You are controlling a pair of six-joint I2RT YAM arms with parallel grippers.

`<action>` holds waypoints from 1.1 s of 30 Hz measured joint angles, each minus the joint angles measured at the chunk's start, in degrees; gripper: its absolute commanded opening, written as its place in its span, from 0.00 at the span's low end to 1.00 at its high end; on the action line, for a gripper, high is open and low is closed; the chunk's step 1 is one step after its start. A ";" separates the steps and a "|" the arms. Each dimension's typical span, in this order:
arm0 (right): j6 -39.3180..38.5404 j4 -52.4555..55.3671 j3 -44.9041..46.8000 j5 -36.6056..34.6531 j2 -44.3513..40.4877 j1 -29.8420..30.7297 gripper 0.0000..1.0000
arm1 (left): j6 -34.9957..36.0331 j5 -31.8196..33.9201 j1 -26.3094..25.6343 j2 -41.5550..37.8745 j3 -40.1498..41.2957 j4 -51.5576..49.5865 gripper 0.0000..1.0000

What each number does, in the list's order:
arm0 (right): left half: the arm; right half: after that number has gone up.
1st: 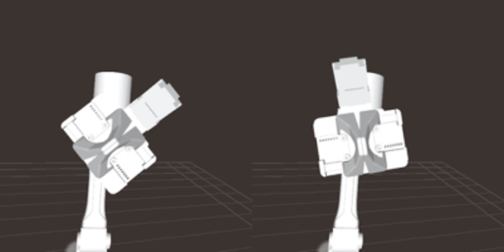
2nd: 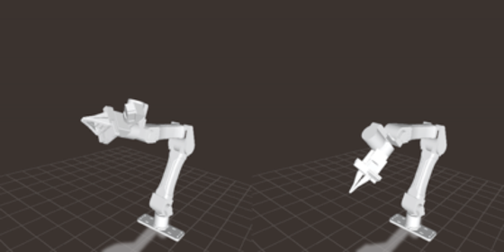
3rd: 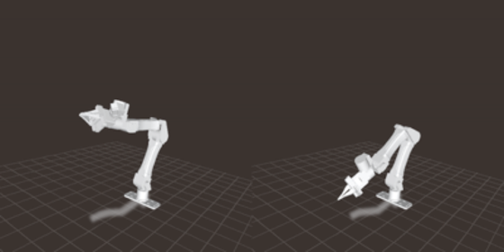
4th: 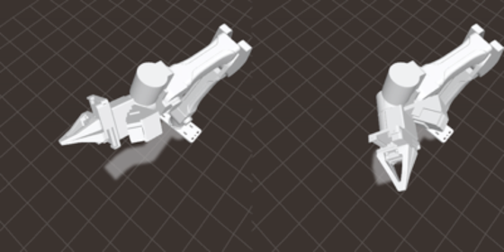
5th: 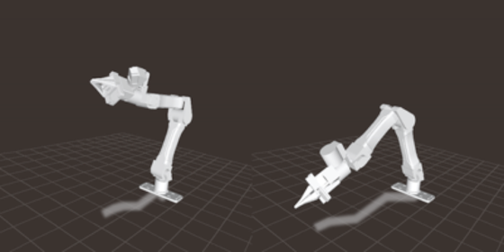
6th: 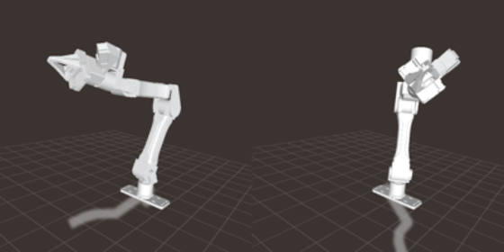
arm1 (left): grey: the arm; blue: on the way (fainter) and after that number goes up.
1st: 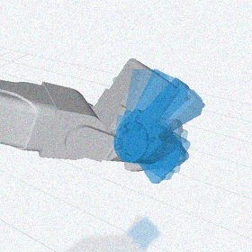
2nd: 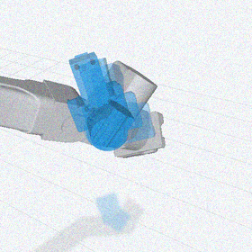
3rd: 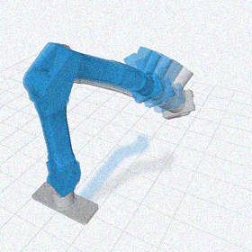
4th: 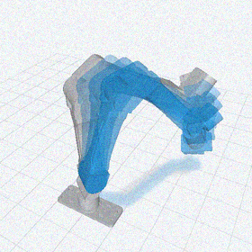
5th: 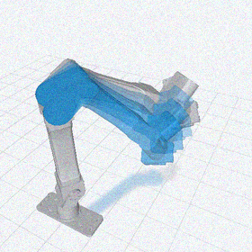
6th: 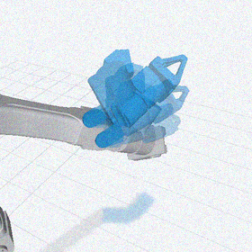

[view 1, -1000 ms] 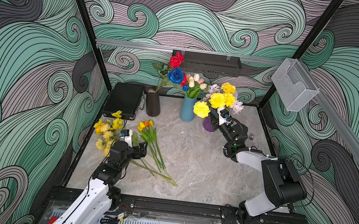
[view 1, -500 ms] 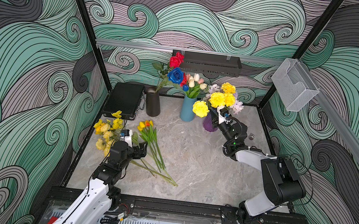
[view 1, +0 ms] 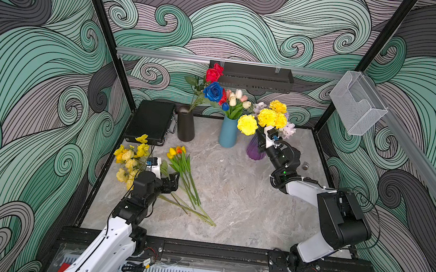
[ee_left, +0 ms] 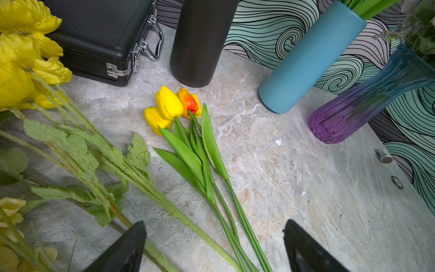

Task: Pick out yellow flowers from the vase
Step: Pick up the flower from the vase.

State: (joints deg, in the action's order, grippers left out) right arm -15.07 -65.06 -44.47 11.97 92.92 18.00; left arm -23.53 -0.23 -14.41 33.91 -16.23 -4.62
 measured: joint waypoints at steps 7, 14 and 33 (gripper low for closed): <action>-0.83 0.44 -1.16 -0.48 0.11 0.17 0.23 | 0.00 -0.17 0.00 0.00 0.00 0.00 0.90; -1.97 1.60 -1.90 -1.38 0.66 0.66 0.17 | 0.00 -0.22 0.00 0.00 0.00 0.00 0.90; -3.85 3.37 -1.99 -2.12 0.66 0.74 0.24 | 0.00 -0.22 0.00 0.00 0.00 0.04 0.90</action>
State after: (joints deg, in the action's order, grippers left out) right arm -18.92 -61.69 -46.46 9.85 93.58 18.74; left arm -23.53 -0.45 -14.41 33.91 -16.23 -4.58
